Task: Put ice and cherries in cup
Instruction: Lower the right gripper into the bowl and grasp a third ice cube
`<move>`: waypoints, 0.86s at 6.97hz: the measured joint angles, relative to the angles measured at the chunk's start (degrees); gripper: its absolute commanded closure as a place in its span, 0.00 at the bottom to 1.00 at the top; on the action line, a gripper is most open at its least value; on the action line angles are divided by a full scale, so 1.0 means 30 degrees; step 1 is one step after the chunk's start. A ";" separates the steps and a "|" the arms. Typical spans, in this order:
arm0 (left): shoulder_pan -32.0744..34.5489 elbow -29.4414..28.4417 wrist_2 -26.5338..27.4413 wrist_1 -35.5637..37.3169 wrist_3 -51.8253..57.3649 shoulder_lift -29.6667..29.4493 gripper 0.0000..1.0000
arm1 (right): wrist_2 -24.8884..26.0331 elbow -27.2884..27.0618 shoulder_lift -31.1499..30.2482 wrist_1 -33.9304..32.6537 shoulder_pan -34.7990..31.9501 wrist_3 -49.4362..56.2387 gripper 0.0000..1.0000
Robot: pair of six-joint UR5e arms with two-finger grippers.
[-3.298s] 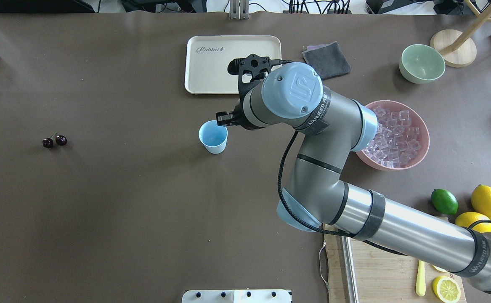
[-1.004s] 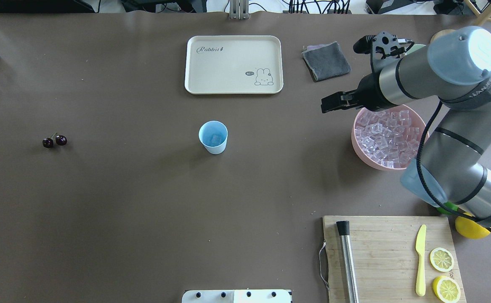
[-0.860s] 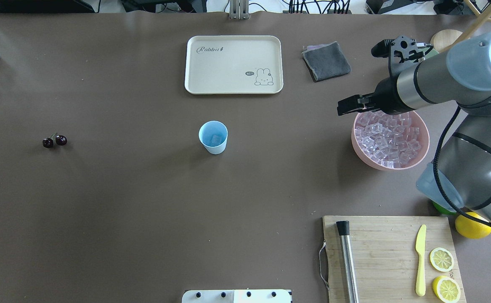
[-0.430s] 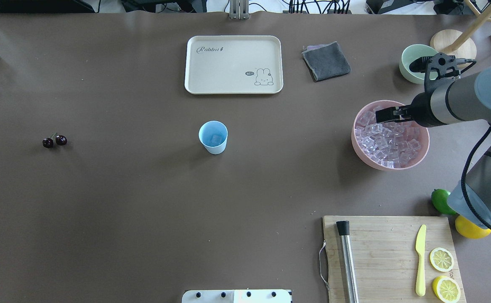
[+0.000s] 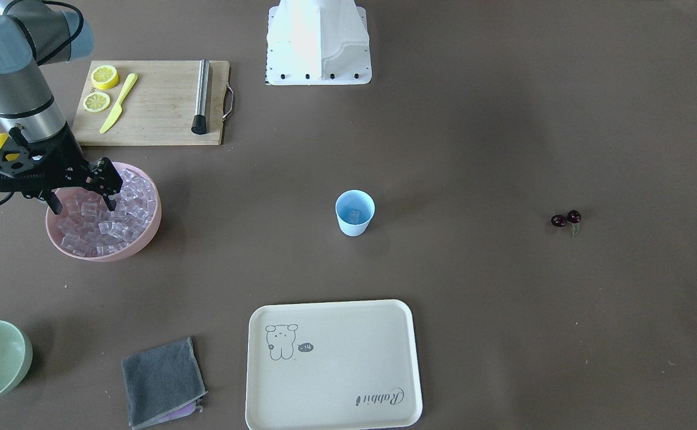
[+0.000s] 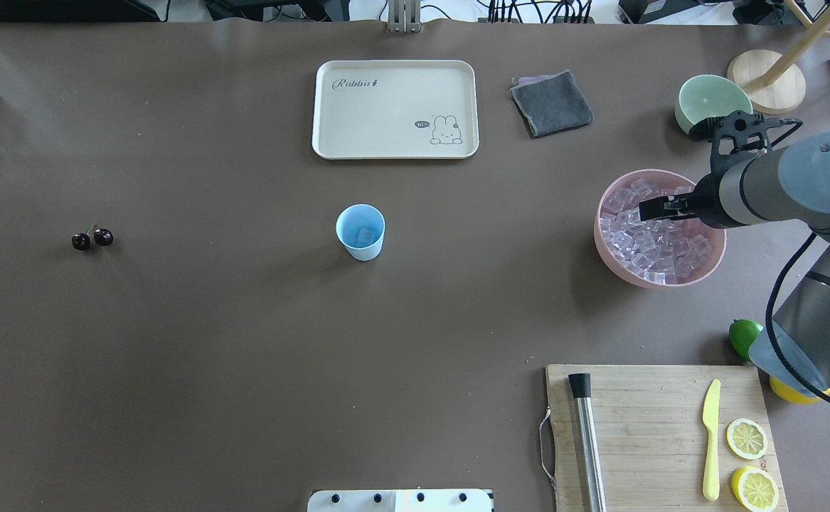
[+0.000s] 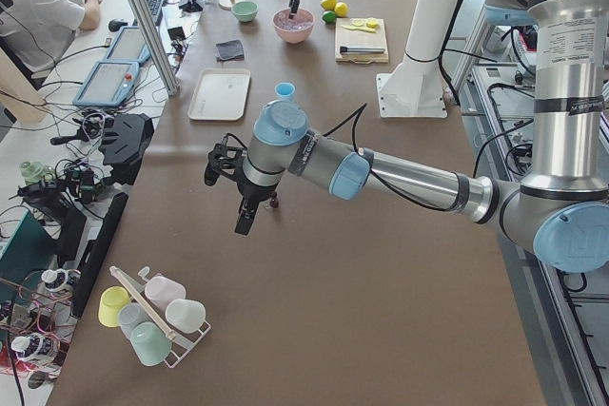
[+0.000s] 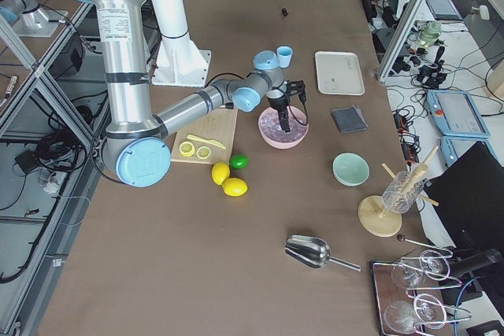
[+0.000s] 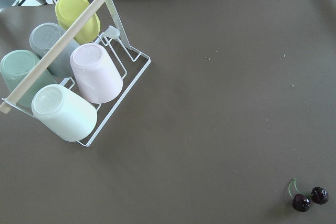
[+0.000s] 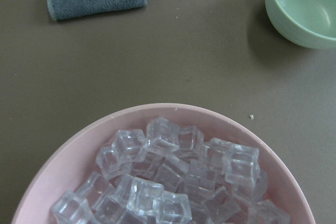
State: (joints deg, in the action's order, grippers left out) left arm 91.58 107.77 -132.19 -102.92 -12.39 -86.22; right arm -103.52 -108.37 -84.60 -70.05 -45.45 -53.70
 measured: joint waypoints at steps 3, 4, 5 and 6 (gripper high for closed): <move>0.0000 0.0003 0.0004 -0.0055 0.0000 -0.0024 0.02 | 0.0338 0.0640 0.0108 -0.0006 0.0753 -0.0077 0.10; 0.0000 -0.0011 0.0002 -0.0148 0.0000 -0.0014 0.02 | 0.0361 0.0699 0.0101 -0.0007 0.0970 -0.0085 0.17; 0.0000 -0.0017 0.0001 -0.0217 0.0000 -0.0006 0.02 | 0.0370 0.0738 0.0101 -0.0018 0.1156 -0.0086 0.21; 0.0000 -0.0018 0.0001 -0.0247 0.0000 -0.0004 0.02 | 0.0367 0.0760 0.0116 -0.0024 0.1279 -0.0082 0.21</move>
State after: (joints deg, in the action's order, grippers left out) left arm 91.58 107.72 -132.19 -103.66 -12.39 -86.23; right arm -102.41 -106.09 -84.25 -70.13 -41.61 -53.95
